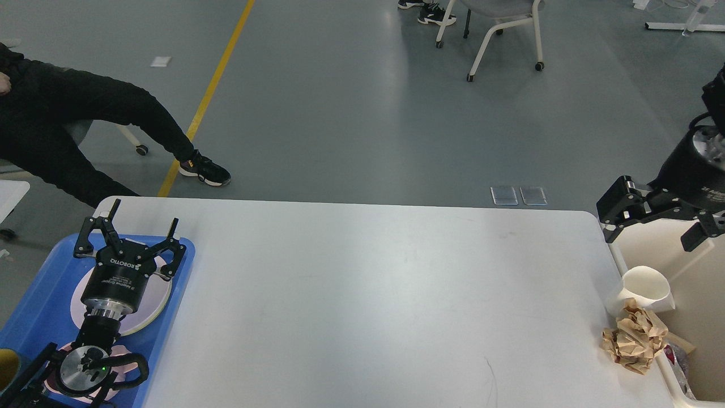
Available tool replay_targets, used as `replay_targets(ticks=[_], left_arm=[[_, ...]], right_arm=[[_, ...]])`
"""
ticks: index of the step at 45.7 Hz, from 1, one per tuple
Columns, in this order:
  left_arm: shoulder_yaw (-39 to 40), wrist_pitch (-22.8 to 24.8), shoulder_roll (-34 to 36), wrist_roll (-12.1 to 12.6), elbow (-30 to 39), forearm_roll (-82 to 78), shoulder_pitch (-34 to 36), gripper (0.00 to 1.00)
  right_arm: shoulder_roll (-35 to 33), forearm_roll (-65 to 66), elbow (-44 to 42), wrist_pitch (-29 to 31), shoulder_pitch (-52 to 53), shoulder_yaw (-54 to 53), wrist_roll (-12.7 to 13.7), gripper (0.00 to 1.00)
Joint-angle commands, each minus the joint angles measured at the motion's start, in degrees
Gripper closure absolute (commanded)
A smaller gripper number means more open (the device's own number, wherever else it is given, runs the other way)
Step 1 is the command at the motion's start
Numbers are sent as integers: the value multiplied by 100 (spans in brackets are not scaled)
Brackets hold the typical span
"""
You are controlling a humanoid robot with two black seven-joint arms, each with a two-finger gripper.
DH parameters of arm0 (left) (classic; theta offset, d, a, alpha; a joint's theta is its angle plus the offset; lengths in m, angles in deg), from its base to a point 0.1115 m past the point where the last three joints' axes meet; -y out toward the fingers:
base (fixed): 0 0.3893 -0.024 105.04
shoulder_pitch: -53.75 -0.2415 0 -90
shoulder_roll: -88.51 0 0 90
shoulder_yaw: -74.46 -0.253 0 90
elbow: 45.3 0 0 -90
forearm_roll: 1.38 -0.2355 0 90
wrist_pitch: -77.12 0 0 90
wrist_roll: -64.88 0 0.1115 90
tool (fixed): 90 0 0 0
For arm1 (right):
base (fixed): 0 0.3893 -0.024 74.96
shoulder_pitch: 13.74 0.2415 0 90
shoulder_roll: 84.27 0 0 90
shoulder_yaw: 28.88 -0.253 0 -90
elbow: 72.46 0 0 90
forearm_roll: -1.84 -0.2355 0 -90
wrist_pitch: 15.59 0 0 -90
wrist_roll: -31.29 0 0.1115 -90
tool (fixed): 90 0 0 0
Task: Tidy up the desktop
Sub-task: 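Move the right gripper down toward the second white cup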
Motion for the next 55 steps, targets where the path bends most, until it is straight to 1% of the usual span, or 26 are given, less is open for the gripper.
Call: replay_targets(ticks=[1,4,6,8,11,12,14,23,27,33,36,40,47,50,55], left_arm=[[3,0,0,0,0,0,0,4],[3,0,0,0,0,0,0,4],[3,0,0,0,0,0,0,4],[3,0,0,0,0,0,0,4],[3,0,0,0,0,0,0,4],[3,0,0,0,0,0,0,4],[3,0,0,0,0,0,0,4],[3,0,0,0,0,0,0,4],[3,0,0,0,0,0,0,4],[3,0,0,0,0,0,0,4],[3,0,0,0,0,0,0,4],[3,0,0,0,0,0,0,4],[3,0,0,0,0,0,0,4],[3,0,0,0,0,0,0,4],[3,0,0,0,0,0,0,4]], right_arm=[[-26,-71,34,-109,39,314,-1,0],[79,-237,34,-171,57,647,-89,0],[185,-448,25,-188,65,885,-237,0],[299,-546,-1,-197,109,1157,-536,0],[414,-529,-1,-188,206,1500,-1177,0],[449,-528,-1,-188,232,1579,-1344,0],[519,-493,-1,-197,259,1720,-1556,0],[484,-353,-54,-469,259,1730,-1530,0],[397,-308,-106,-864,154,1782,-1522,0],[308,-344,-256,-1681,-232,1879,-1522,0],[265,-405,-422,-2024,-627,1870,-1522,0],[177,-423,-826,-2543,-1559,1695,-1530,0],[27,-528,-1450,-3316,-2895,1133,-1530,0],[10,-590,-1758,-3484,-3370,887,-1530,0],[18,-616,-2303,-3502,-3968,561,-1530,0]])
